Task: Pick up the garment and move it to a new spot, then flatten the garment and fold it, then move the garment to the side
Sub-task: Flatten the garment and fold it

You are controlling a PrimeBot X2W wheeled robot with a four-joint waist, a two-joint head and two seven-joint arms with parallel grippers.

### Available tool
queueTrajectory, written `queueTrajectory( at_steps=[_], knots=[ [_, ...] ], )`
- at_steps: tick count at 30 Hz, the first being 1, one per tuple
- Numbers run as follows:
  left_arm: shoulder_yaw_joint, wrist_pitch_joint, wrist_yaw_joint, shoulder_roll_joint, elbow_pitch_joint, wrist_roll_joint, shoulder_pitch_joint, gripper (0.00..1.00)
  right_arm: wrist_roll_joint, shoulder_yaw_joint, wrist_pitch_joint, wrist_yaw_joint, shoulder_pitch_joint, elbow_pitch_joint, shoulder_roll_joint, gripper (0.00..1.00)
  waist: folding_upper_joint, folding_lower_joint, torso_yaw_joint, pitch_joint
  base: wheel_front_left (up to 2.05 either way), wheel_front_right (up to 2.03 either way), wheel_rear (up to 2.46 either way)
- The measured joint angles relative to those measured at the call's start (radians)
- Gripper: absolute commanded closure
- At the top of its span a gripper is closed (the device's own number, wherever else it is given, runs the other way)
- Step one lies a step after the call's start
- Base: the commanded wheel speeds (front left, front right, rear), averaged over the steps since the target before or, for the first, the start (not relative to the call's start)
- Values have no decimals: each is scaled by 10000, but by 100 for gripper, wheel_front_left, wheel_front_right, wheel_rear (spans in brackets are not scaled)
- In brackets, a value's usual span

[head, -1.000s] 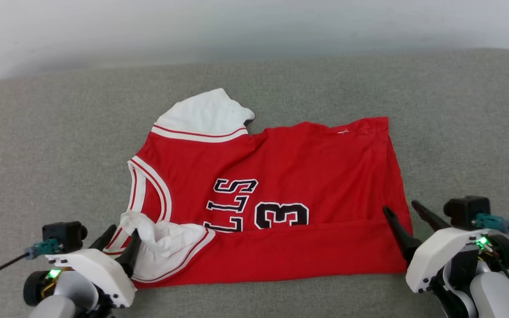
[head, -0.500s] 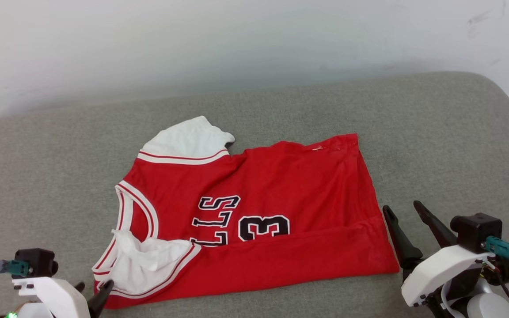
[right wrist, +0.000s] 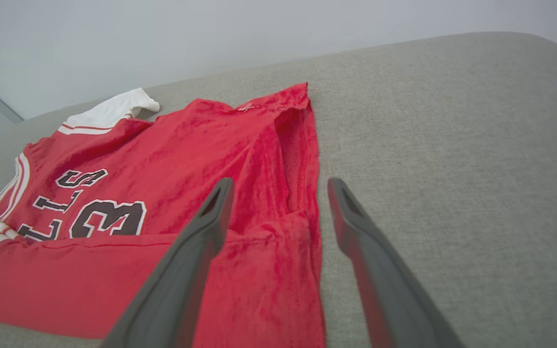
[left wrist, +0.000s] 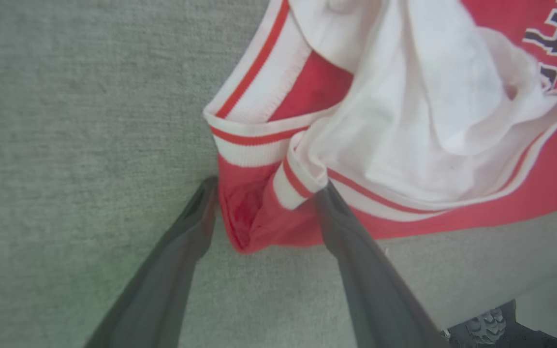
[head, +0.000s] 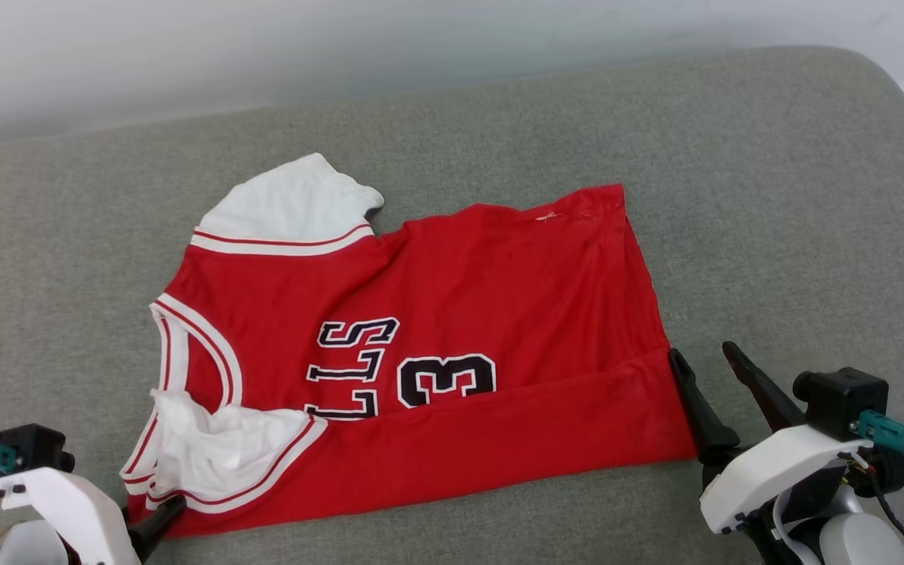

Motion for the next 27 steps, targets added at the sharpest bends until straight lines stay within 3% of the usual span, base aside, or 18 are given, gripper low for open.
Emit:
queueTrajectory(
  at_steps=[1, 2, 3, 4, 10, 19, 27],
  knots=[
    [4, 169, -8, 10, 27, -146, -55, 2, 0, -38, 19, 0, -10, 19, -2, 0, 0, 0, -38, 72, 0, 0, 0],
    [0, 265, -31, 19, 46, -194, -105, 53, 4, -77, 65, 0, -18, 44, -4, 0, 0, 0, -77, 128, 0, 0, 0],
    [-6, 341, -44, 35, 52, -211, -129, 82, 17, -117, 84, 0, -25, 48, -8, 0, 0, 0, -109, 165, 0, 0, 0],
    [-6, 393, -63, 36, 50, -278, -147, 100, 44, -176, 121, 0, -37, 48, -17, 0, 0, 0, -130, 189, 0, 0, 0],
    [-128, 6, -123, -155, -226, -92, -91, 100, 552, -355, 1045, 0, -36, 82, -353, 0, 0, 0, -70, 29, 0, 0, 0],
    [-278, -922, -2, -268, -1488, 658, 329, 100, 1409, -336, 4604, 0, -31, 451, -1248, 0, 0, 0, 338, -176, 0, 0, 0],
    [-380, -1087, 105, -238, -2171, 1060, 138, 100, 1634, 201, 5599, 0, -875, 1289, -1221, 0, 0, 1, 732, 184, 0, 0, 0]
  ],
)
